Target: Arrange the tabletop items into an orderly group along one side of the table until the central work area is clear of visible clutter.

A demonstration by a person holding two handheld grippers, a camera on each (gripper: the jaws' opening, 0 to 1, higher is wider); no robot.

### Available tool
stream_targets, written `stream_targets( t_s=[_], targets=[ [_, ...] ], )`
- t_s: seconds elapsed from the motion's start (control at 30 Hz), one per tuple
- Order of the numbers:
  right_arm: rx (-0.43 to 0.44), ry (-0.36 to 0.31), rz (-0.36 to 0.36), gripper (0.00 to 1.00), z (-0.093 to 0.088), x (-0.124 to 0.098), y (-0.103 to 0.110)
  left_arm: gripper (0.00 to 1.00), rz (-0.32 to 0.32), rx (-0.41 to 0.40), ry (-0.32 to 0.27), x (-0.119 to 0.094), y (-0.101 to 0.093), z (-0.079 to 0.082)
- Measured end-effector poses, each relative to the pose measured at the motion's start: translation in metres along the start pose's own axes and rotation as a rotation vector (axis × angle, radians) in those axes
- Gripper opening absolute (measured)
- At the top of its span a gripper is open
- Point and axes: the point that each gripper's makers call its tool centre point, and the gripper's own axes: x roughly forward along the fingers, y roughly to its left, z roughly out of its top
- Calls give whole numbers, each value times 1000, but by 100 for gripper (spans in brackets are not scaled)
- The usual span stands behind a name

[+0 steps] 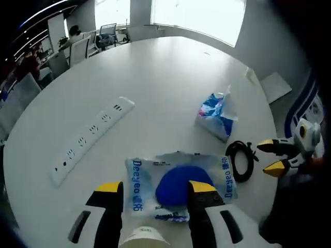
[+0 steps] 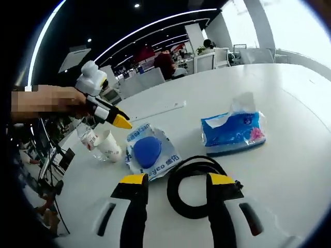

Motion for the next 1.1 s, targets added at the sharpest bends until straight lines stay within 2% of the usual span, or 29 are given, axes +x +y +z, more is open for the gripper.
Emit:
stream_targets(
  t_s=[0.1, 0.37, 0.77, 1.03, 1.1],
  targets=[
    [32, 7, 23, 42, -5, 3, 11, 48, 1, 13, 32, 3, 5, -9],
    [65, 52, 58, 40, -20, 15, 35, 43, -10, 15, 61, 10, 13, -19],
    [127, 97, 80, 31, -25, 37, 45, 36, -28, -3, 93, 25, 24, -29],
    [146, 143, 92, 27, -36, 48, 48, 30, -42, -12, 114, 32, 26, -37],
    [138, 136, 88, 26, -34, 44, 47, 29, -8, -4, 90, 31, 31, -30]
  ],
)
